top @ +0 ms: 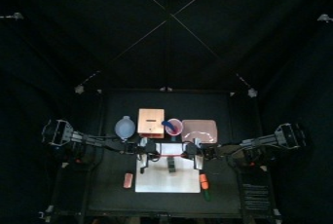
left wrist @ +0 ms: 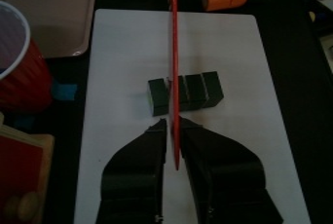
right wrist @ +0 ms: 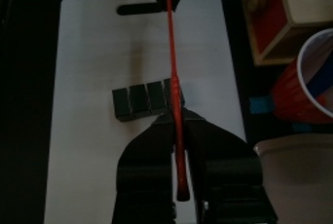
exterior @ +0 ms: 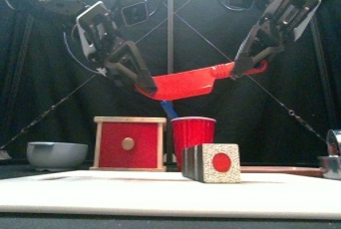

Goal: Place sushi on board then cut the sushi with the knife then place the pieces on the plate
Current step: Cut the sushi into 4 pieces

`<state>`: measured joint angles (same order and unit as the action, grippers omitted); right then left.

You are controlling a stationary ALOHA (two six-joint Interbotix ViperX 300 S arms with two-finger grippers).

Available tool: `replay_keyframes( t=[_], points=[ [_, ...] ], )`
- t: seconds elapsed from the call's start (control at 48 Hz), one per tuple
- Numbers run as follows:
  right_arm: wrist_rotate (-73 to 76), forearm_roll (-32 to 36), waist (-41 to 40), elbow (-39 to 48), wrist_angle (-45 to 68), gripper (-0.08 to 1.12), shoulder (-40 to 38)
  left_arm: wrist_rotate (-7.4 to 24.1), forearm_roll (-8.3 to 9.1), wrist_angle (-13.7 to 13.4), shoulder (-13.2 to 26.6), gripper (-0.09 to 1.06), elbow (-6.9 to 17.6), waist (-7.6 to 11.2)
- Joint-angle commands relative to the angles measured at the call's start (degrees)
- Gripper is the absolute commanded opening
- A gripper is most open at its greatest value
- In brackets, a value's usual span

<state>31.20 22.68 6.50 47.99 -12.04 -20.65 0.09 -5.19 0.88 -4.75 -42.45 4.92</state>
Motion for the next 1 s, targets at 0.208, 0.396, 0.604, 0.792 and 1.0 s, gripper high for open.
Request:
replay_keyframes(
  t=[0.208,0.396,0.604,0.792,1.0],
  points=[
    [-0.18,-3.34,-0.09,1.76,0.53,0.32,0.97,-0.09,-1.05,0.35,5.19,0.42,3.60,2.46],
    [-0.18,-3.52,-1.14,1.85,-0.35,0.32,2.99,-0.26,-1.14,0.35,7.56,0.42,4.83,2.81],
    [-0.44,-3.16,-2.64,1.76,-0.97,0.32,5.45,-0.18,-1.85,0.35,8.88,0.42,5.27,2.81],
    [-0.53,-3.08,-4.13,2.02,-0.97,0.32,6.24,-0.18,-1.85,0.35,9.23,0.42,5.45,2.55],
    [-0.70,-2.99,-4.92,2.11,-0.97,0.32,7.03,-0.26,-2.02,0.35,9.58,0.42,5.54,2.55]
  ],
)
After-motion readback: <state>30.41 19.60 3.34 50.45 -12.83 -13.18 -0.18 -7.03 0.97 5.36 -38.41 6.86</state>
